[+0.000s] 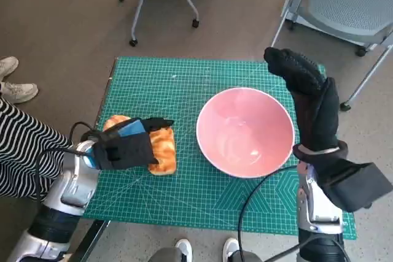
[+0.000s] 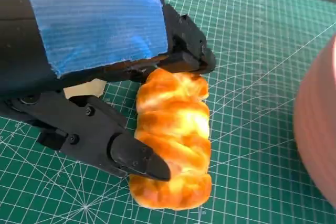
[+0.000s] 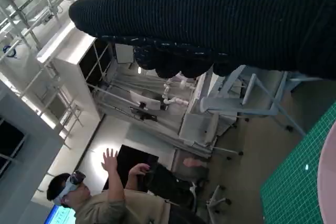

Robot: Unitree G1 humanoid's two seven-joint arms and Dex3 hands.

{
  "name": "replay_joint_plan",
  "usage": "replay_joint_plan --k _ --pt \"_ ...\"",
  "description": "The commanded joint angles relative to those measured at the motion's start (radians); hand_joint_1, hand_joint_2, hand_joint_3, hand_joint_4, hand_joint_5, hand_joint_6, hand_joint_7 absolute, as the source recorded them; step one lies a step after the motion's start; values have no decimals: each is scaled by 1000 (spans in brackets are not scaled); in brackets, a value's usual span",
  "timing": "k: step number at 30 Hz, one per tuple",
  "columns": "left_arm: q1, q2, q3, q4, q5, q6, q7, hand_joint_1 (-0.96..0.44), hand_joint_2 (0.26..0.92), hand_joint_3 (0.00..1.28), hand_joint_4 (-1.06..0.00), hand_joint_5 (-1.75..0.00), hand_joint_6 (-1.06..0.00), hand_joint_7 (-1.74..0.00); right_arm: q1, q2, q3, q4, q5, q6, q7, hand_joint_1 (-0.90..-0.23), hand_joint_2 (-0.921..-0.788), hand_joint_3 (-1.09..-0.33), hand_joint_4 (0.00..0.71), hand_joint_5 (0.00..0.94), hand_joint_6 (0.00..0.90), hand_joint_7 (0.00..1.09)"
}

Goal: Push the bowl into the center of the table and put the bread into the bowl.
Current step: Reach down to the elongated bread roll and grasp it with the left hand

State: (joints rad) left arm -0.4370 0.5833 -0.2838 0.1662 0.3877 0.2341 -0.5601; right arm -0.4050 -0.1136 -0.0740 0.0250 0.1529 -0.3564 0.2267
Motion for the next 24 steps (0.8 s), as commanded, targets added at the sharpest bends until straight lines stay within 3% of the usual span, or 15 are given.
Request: replay_joint_plan --k 1,4,7,8,9,11,15,24 --pt "-4 -21 -39 56 14 -10 -17 -57 825 6 -542 -60 -554 -104 27 0 1 -2 -3 17 -7 -712 -921 -748 250 2 64 659" --pt "-8 -23 -46 75 17 -22 -13 -17 836 11 -636 -98 -618 -139 28 1 0 -3 -4 17 -9 -713 -921 -747 249 1 63 658" --pt "-9 -24 -49 87 18 -33 -7 29 857 7 -734 -235 -625 -376 27 3 0 -2 -5 17 -11 -713 -921 -746 248 0 62 657" --pt "-8 -24 -48 90 18 -41 -3 -49 870 30 -755 -276 -624 -558 27 3 0 -1 -5 17 -11 -713 -921 -746 248 0 62 657" --pt "-7 -23 -48 93 18 -47 0 -88 888 58 -746 -493 -609 -818 27 3 0 -1 -6 17 -12 -713 -921 -746 248 0 62 656" --pt "-4 -23 -45 98 15 -60 5 -35 907 70 -726 -855 -587 -1075 27 3 0 0 -6 17 -13 -713 -921 -746 248 0 62 656" --pt "6 -21 -32 106 -1 -96 15 -6 894 65 -762 -980 -655 -1166 28 4 1 2 -6 17 -14 -713 -921 -746 249 1 63 655" --pt "18 -15 5 108 -29 -174 49 3 877 59 -816 -1011 -700 -1111 31 6 4 2 -10 16 -18 -712 -921 -747 250 1 64 654"
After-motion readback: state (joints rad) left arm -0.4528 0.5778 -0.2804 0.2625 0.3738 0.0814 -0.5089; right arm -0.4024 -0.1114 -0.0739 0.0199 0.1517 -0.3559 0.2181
